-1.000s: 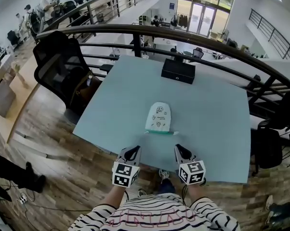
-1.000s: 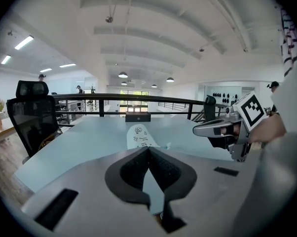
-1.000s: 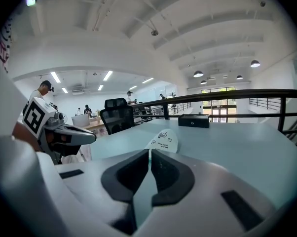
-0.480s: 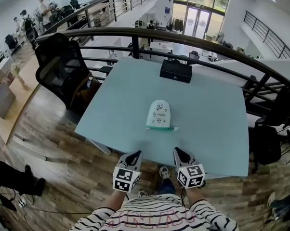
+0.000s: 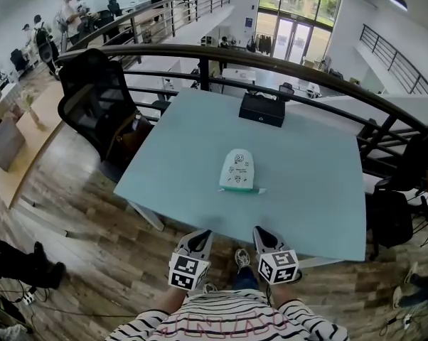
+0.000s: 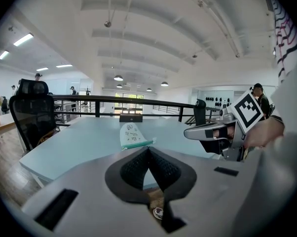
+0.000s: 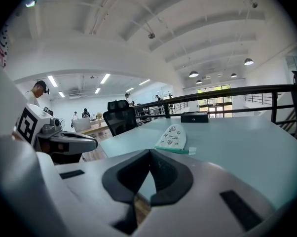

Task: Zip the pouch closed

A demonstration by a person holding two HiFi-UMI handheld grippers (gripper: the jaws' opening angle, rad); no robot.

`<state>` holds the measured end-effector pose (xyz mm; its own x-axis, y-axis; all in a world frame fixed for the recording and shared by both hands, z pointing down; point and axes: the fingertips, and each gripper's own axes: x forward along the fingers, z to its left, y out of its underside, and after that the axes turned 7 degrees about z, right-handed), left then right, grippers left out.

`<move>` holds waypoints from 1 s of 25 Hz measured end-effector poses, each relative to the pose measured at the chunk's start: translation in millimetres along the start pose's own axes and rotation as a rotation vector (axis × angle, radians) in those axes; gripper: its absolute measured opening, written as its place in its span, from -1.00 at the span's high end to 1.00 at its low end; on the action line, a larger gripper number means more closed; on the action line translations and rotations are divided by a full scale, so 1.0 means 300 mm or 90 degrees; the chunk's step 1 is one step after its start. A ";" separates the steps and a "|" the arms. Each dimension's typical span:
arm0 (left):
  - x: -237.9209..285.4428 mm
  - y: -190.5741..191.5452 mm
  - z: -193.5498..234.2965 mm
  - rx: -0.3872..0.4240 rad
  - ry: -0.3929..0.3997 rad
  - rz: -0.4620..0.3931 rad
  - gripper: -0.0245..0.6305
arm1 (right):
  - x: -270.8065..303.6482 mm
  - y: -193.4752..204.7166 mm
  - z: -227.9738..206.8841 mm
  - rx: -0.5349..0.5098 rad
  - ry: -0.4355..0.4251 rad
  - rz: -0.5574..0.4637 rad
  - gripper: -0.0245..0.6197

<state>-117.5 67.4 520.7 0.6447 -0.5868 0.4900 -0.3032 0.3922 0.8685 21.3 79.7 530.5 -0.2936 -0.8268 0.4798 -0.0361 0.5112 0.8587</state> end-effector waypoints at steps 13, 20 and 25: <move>-0.033 0.032 -0.002 -0.004 -0.005 0.000 0.85 | -0.011 0.043 0.031 0.006 -0.001 0.015 0.84; -0.028 0.046 0.007 -0.002 -0.008 0.003 0.85 | -0.002 0.063 0.039 0.007 -0.002 0.020 0.84; -0.021 0.039 0.000 -0.001 -0.009 0.006 0.85 | -0.005 0.061 0.029 0.008 -0.004 0.024 0.84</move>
<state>-125.3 75.7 527.6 0.6324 -0.5929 0.4986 -0.3073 0.3988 0.8640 12.6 92.3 543.9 -0.3004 -0.8054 0.5110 -0.0361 0.5449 0.8377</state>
